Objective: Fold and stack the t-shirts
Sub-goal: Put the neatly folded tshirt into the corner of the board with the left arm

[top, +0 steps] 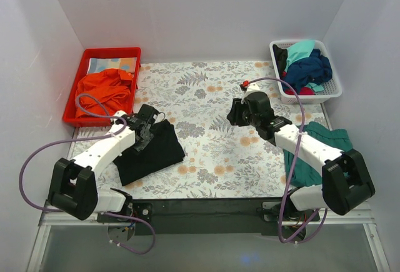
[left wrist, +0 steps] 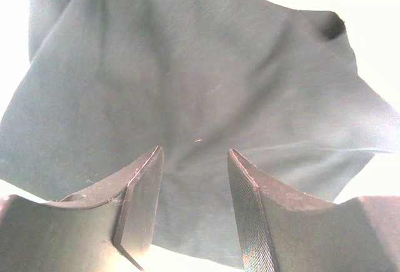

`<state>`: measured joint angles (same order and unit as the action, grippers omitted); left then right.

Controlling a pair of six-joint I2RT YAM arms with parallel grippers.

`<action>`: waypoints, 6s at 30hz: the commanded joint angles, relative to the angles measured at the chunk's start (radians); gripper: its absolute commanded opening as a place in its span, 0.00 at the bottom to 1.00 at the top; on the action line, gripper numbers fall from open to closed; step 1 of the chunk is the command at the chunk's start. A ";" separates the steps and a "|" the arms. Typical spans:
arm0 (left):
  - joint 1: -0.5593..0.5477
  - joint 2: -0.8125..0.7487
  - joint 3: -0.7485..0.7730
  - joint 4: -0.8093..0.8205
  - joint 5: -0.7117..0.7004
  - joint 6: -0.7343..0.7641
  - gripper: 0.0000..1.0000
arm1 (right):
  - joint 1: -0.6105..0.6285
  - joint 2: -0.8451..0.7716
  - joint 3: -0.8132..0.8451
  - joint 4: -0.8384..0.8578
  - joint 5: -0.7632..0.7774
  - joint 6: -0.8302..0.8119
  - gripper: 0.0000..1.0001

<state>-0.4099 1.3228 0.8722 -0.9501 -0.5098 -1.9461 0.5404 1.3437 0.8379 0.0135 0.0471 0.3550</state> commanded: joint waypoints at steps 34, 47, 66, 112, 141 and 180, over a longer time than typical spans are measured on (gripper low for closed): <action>-0.018 -0.381 -0.188 0.009 0.070 -0.102 0.43 | 0.225 0.555 0.354 0.256 -0.575 -0.116 0.55; -0.018 -0.418 -0.006 -0.029 0.048 0.053 0.44 | 0.274 0.724 0.376 0.299 -0.736 -0.088 0.66; -0.018 -0.459 0.065 -0.064 0.001 0.101 0.44 | 0.380 0.838 0.372 0.379 -0.741 0.015 0.26; -0.020 -0.473 0.255 -0.068 0.005 0.217 0.44 | 0.526 1.193 0.872 0.666 -0.150 0.282 0.01; -0.018 -0.435 0.192 -0.045 -0.007 0.204 0.44 | 0.641 1.184 0.920 0.468 -0.332 0.136 0.05; 0.402 -0.214 -0.010 0.059 0.108 0.255 0.40 | 0.596 0.439 -0.040 0.497 0.053 0.036 0.56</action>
<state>-0.0868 1.0592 0.8196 -0.9043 -0.4679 -1.7672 1.1442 1.8286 0.8326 0.5159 0.0669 0.4103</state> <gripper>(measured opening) 0.415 0.558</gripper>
